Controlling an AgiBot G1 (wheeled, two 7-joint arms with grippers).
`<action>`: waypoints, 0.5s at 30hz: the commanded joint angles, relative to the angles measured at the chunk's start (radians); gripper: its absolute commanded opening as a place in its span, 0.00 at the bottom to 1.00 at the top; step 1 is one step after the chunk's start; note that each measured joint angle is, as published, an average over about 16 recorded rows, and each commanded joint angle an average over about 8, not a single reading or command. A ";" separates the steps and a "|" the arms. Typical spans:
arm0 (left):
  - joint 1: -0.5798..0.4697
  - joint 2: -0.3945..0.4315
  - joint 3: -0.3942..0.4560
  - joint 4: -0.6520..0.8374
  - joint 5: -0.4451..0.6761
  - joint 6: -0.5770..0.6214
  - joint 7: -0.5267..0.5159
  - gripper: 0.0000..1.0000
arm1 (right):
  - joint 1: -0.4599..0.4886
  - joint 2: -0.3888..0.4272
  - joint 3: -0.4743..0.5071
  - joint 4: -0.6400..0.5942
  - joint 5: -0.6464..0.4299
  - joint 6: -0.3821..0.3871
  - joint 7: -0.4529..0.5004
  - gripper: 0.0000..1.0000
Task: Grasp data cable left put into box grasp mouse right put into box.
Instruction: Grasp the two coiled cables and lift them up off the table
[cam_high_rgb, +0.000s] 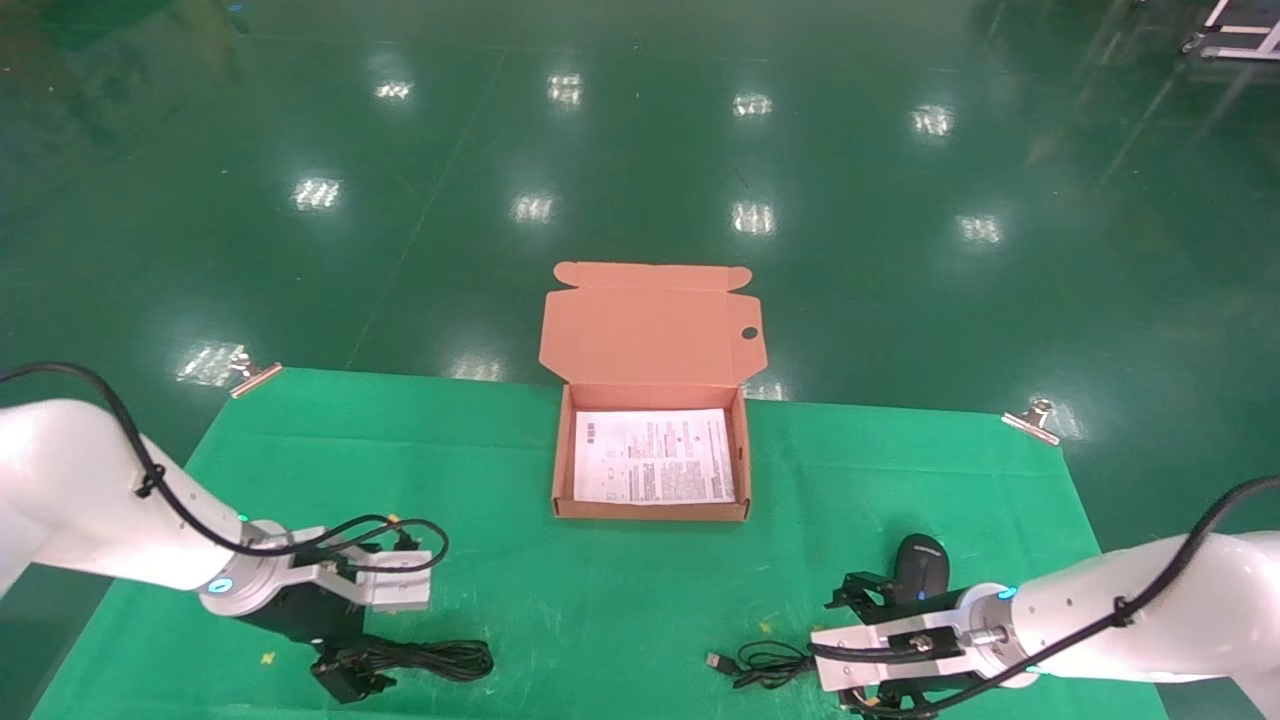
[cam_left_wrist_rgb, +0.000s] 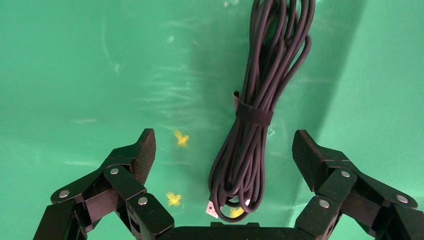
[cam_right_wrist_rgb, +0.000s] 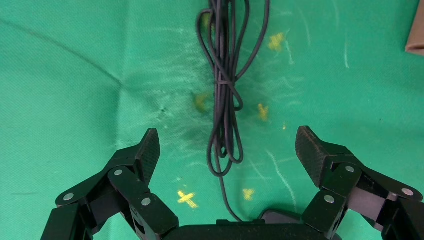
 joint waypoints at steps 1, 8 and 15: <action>0.004 0.005 0.001 0.015 0.003 -0.013 0.011 0.30 | 0.003 -0.011 0.002 -0.028 0.000 0.012 -0.006 0.05; 0.010 0.008 0.002 0.027 0.004 -0.019 0.016 0.00 | 0.004 -0.016 0.003 -0.040 0.001 0.016 -0.010 0.00; 0.007 0.006 0.001 0.018 0.004 -0.015 0.012 0.00 | 0.004 -0.012 0.003 -0.031 0.003 0.012 -0.008 0.00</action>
